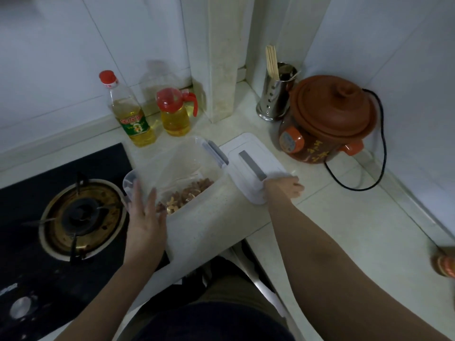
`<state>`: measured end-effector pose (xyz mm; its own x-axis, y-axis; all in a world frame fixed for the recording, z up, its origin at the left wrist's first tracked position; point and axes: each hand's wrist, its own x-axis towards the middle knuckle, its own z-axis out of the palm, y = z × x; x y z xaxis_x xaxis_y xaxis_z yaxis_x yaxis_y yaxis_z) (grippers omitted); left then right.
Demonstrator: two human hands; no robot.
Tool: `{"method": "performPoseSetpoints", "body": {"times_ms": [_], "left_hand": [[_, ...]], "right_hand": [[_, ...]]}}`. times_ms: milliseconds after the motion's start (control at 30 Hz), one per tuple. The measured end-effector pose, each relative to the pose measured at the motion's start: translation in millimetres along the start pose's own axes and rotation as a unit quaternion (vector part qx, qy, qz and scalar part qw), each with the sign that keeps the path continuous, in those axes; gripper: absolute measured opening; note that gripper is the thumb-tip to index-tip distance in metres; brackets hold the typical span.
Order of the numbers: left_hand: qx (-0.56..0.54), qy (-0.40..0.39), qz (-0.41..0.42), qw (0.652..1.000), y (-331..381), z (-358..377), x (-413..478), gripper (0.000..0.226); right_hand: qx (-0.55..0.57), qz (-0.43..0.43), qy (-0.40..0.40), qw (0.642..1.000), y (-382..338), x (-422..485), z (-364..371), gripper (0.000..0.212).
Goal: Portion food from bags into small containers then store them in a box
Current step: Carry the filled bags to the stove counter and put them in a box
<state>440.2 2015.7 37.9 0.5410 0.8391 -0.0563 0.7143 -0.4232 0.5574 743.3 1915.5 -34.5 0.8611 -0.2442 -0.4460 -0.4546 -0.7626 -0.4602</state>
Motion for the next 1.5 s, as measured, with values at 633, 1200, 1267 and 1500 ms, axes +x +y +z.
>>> {"method": "performPoseSetpoints", "body": {"times_ms": [633,1200,1267,1500], "left_hand": [[0.007,-0.295,0.115,0.949,94.8,136.8,66.7,0.059],[-0.230,-0.277,-0.152,0.921,125.4,159.7,80.7,0.067],[-0.283,-0.253,-0.145,0.914,131.1,145.1,77.0,0.061],[-0.258,-0.140,0.016,0.956,147.3,83.7,56.9,0.054]], "right_hand": [[-0.166,-0.234,-0.059,0.956,93.7,51.5,-45.8,0.092],[0.360,-0.021,-0.094,0.928,162.5,17.6,-58.3,0.073],[0.394,-0.029,-0.095,0.914,162.0,17.8,-63.2,0.069],[0.462,-0.118,-0.141,0.867,117.7,8.1,-83.8,0.047]]}}
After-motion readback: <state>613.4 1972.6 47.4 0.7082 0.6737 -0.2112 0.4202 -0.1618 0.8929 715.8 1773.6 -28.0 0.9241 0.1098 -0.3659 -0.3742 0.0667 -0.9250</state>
